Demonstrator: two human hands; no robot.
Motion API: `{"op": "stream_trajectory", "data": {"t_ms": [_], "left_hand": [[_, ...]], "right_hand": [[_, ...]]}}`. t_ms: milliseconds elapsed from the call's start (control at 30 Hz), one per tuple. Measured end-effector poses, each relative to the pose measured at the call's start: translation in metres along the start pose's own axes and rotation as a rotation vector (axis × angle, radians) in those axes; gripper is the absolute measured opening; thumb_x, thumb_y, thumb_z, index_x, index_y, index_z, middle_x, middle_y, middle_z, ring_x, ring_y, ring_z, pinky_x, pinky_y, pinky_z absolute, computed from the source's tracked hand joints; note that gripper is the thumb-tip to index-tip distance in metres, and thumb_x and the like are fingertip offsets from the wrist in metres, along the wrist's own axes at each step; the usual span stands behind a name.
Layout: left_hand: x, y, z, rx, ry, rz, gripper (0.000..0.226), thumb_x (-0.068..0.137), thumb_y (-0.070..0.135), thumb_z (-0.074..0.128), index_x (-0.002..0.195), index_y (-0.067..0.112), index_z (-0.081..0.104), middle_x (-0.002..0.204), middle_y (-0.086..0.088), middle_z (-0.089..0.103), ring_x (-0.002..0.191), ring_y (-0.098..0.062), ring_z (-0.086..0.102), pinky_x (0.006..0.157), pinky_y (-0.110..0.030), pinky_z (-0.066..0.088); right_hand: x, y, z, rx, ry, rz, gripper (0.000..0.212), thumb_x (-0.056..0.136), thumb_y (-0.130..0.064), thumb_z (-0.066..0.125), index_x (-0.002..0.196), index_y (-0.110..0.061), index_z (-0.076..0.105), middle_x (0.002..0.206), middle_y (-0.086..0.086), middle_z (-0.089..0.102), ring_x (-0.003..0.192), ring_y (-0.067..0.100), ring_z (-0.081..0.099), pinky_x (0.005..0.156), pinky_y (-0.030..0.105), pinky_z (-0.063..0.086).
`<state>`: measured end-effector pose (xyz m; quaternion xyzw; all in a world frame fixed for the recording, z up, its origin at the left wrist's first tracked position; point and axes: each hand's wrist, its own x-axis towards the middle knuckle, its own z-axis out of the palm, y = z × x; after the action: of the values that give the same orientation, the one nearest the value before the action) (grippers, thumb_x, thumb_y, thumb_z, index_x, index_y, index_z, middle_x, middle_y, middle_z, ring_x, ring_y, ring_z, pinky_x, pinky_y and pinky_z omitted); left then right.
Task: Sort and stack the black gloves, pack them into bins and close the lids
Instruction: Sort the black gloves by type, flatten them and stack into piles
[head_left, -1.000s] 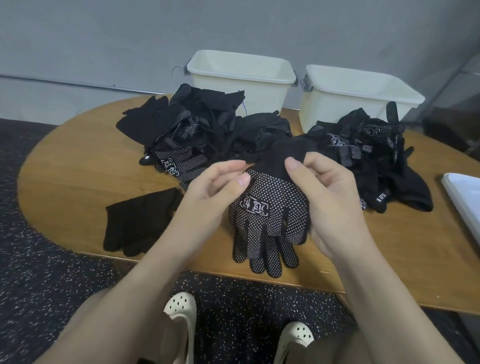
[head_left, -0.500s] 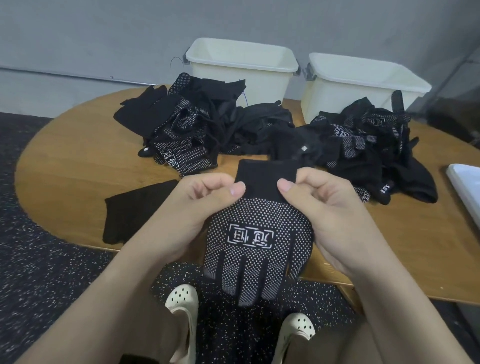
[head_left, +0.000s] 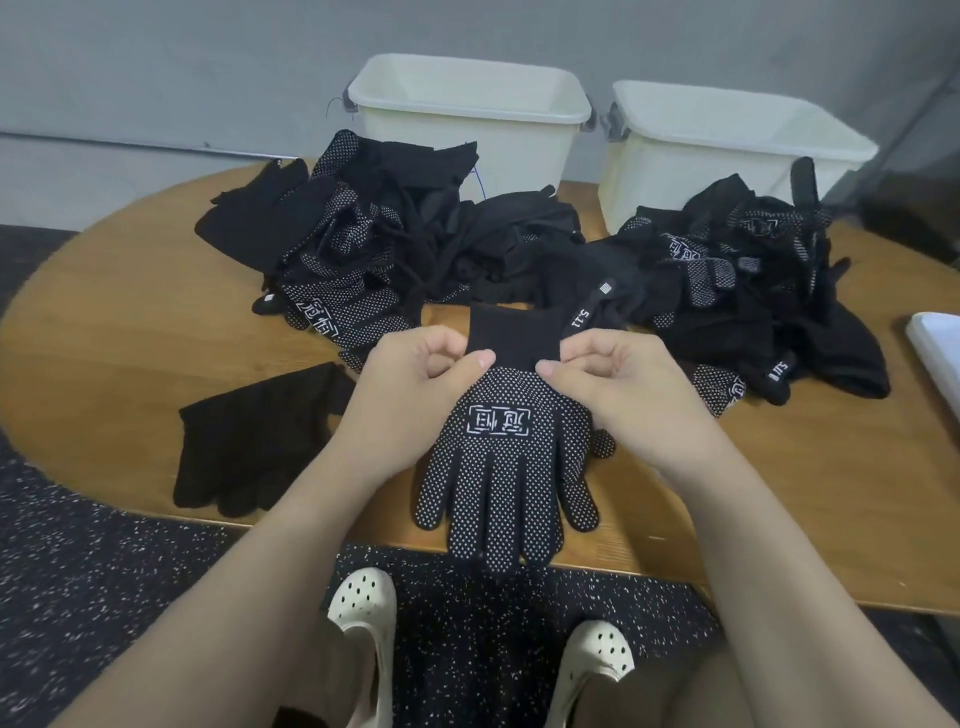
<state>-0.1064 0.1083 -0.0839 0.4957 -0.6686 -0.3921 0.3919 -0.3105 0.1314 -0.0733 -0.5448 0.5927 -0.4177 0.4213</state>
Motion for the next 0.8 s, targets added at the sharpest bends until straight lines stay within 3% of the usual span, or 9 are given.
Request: {"op": "stream_trajectory", "data": {"t_ms": [100,200,400,567,667,800], "left_hand": [[0.005,-0.008,0.003,0.101,0.018,0.010,0.031,0.099,0.029,0.067,0.072,0.013,0.064,0.058,0.001,0.069,0.055,-0.018,0.064,0.063,-0.029,0.051],[0.007,-0.011,0.004,0.201,0.074,0.028,0.035,0.098,0.030,0.068,0.066,0.021,0.057,0.047,0.013,0.058,0.046,-0.005,0.052,0.058,-0.018,0.041],[0.013,-0.025,0.003,0.337,0.113,0.049,0.031,0.092,0.039,0.074,0.071,0.021,0.062,0.050,0.005,0.057,0.051,-0.010,0.051,0.065,-0.031,0.050],[0.013,-0.027,-0.001,0.371,0.121,0.037,0.020,0.090,0.036,0.077,0.077,0.023,0.071,0.058,0.010,0.064,0.063,-0.006,0.063,0.074,-0.038,0.057],[0.013,-0.029,0.000,0.383,0.125,0.045,0.017,0.091,0.034,0.076,0.081,0.022,0.071,0.059,0.010,0.064,0.063,-0.006,0.062,0.075,-0.038,0.057],[0.008,-0.029,-0.001,0.569,0.156,0.205,0.016,0.097,0.028,0.067,0.109,0.016,0.070,0.095,0.008,0.063,0.090,-0.013,0.060,0.085,-0.037,0.054]], "right_hand": [[0.007,0.003,0.003,-0.072,0.057,-0.010,0.020,0.089,-0.019,0.080,0.073,-0.022,0.069,0.067,-0.007,0.073,0.061,0.004,0.065,0.063,0.018,0.047],[0.017,0.005,0.008,-0.134,0.108,-0.010,0.022,0.087,-0.021,0.082,0.073,-0.021,0.066,0.061,-0.012,0.068,0.057,0.001,0.059,0.059,0.013,0.044],[0.027,0.012,0.015,-0.330,0.137,-0.030,0.021,0.087,-0.028,0.082,0.075,-0.026,0.065,0.075,-0.005,0.074,0.070,0.006,0.065,0.067,0.023,0.045],[0.029,0.014,0.014,-0.423,0.163,-0.035,0.021,0.086,-0.032,0.082,0.074,-0.026,0.066,0.069,-0.009,0.071,0.068,0.001,0.065,0.062,0.020,0.043],[0.030,0.019,0.013,-0.459,0.176,-0.044,0.021,0.086,-0.032,0.082,0.072,-0.027,0.068,0.065,-0.012,0.069,0.067,0.002,0.064,0.065,0.026,0.047],[0.029,0.024,0.012,-0.511,0.178,-0.092,0.018,0.088,-0.030,0.080,0.074,-0.028,0.068,0.069,-0.013,0.067,0.069,0.003,0.062,0.068,0.027,0.052]]}}
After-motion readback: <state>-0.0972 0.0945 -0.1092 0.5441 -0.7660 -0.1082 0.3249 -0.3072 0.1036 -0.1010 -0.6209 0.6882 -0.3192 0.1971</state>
